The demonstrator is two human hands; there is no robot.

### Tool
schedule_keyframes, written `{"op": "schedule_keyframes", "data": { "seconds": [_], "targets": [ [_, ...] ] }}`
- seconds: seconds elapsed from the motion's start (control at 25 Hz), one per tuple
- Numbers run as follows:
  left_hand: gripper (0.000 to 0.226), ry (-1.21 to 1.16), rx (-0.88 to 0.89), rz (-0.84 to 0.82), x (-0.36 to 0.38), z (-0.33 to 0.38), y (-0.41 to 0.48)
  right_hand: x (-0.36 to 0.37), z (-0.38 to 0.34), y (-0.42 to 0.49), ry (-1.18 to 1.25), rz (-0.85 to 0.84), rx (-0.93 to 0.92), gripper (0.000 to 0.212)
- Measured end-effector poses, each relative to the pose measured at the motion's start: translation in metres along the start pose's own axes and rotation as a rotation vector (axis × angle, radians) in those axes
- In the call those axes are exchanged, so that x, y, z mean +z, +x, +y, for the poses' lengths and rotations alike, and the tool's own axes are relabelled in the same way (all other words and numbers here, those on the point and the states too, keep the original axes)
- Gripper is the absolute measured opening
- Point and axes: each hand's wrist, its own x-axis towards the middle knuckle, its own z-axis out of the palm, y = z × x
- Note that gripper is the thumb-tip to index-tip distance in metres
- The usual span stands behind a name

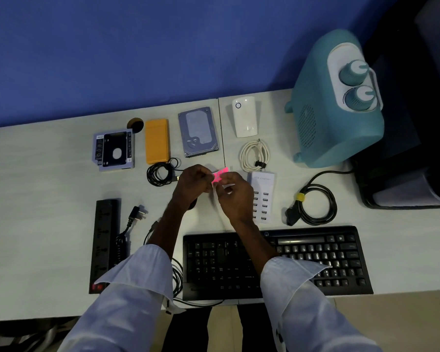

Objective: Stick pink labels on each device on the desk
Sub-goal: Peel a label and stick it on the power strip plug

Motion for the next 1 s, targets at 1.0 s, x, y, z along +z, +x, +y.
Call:
{"op": "schedule_keyframes", "data": {
  "seconds": [1.0],
  "targets": [
    [0.017,0.085,0.207,-0.062,-0.003,-0.002,-0.011,-0.005,-0.001,-0.001,-0.15,0.053,-0.053,0.013]
  ]
}}
